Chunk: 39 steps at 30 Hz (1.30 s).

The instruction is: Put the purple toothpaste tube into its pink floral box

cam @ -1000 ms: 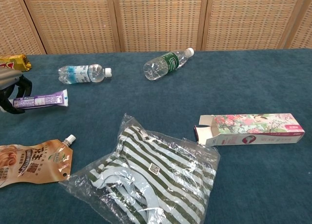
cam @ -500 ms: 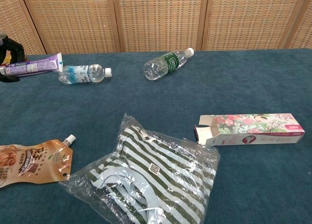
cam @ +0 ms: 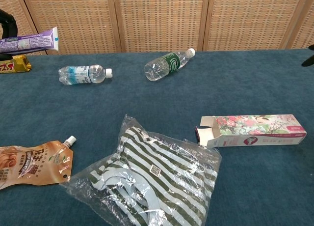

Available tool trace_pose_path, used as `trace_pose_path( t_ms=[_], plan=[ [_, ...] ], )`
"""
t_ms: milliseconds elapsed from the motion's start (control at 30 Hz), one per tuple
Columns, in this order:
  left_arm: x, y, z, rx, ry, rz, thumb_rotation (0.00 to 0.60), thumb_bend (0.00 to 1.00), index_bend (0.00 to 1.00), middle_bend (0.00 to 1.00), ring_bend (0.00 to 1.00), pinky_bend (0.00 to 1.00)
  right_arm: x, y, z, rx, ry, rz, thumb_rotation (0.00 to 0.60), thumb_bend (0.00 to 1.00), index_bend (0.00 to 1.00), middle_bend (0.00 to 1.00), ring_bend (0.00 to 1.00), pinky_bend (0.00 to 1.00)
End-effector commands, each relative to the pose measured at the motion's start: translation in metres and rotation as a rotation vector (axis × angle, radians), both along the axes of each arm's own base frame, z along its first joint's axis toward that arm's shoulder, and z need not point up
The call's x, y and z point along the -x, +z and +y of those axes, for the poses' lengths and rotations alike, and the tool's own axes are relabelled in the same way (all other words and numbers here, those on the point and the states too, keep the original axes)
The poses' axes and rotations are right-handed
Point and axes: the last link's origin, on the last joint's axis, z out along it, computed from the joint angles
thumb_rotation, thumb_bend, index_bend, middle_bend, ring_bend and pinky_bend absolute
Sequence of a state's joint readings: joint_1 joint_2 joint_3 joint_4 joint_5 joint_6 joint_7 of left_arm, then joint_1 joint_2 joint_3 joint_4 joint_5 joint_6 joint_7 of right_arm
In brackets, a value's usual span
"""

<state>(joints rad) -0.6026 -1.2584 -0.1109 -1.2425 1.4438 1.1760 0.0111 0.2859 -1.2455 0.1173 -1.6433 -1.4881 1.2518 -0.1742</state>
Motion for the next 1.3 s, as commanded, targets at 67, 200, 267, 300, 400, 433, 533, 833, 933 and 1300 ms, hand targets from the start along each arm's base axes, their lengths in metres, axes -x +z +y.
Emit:
trace_pose_path(
  t_ms=[67,200,267,300,400,433,533,833,933,1300],
  plan=[
    [0.000,0.001,0.000,0.004,0.001,0.007,0.600,0.27,0.82,0.69,0.62,0.61,-0.013,-0.020,-0.024,-0.079,-0.022,0.009,0.600,0.03,0.17,0.00,0.00,0.00],
    [0.000,0.001,0.000,0.007,0.005,0.012,0.600,0.27,0.82,0.69,0.62,0.61,-0.022,-0.037,-0.033,-0.133,-0.041,0.014,0.600,0.03,0.17,0.00,0.00,0.00],
    [0.000,0.001,0.000,0.009,0.007,0.007,0.600,0.27,0.82,0.69,0.62,0.61,-0.026,-0.045,-0.035,-0.154,-0.044,0.009,0.600,0.03,0.17,0.00,0.00,0.00],
    [0.000,0.001,0.000,0.010,0.007,0.006,0.600,0.27,0.82,0.69,0.62,0.61,-0.029,-0.049,-0.036,-0.164,-0.044,0.008,0.600,0.03,0.17,0.00,0.00,0.00],
    [0.001,0.000,0.000,0.016,0.009,0.009,0.600,0.27,0.82,0.69,0.62,0.61,-0.037,-0.061,-0.040,-0.191,-0.042,0.006,0.600,0.03,0.18,0.00,0.00,0.00],
    [0.001,0.000,0.000,0.018,0.009,0.009,0.600,0.27,0.82,0.69,0.62,0.61,-0.040,-0.065,-0.041,-0.198,-0.045,0.003,0.600,0.03,0.18,0.00,0.00,0.00],
    [0.002,-0.002,-0.001,0.023,0.008,0.014,0.600,0.27,0.82,0.69,0.62,0.61,-0.046,-0.076,-0.044,-0.216,-0.052,-0.001,0.600,0.03,0.18,0.00,0.00,0.00],
    [0.004,-0.004,-0.003,0.031,-0.001,0.028,0.600,0.27,0.82,0.69,0.62,0.61,-0.050,-0.098,-0.056,-0.248,-0.090,0.013,0.600,0.03,0.18,0.00,0.00,0.00],
    [0.005,-0.002,-0.004,0.027,-0.007,0.031,0.600,0.27,0.82,0.69,0.62,0.61,-0.046,-0.101,-0.058,-0.253,-0.112,0.015,0.600,0.03,0.18,0.00,0.00,0.00],
    [0.001,0.000,-0.007,0.026,-0.028,0.027,0.600,0.27,0.82,0.69,0.62,0.61,-0.022,-0.108,-0.063,-0.207,-0.182,-0.022,0.600,0.03,0.42,0.29,0.10,0.17]
  ],
)
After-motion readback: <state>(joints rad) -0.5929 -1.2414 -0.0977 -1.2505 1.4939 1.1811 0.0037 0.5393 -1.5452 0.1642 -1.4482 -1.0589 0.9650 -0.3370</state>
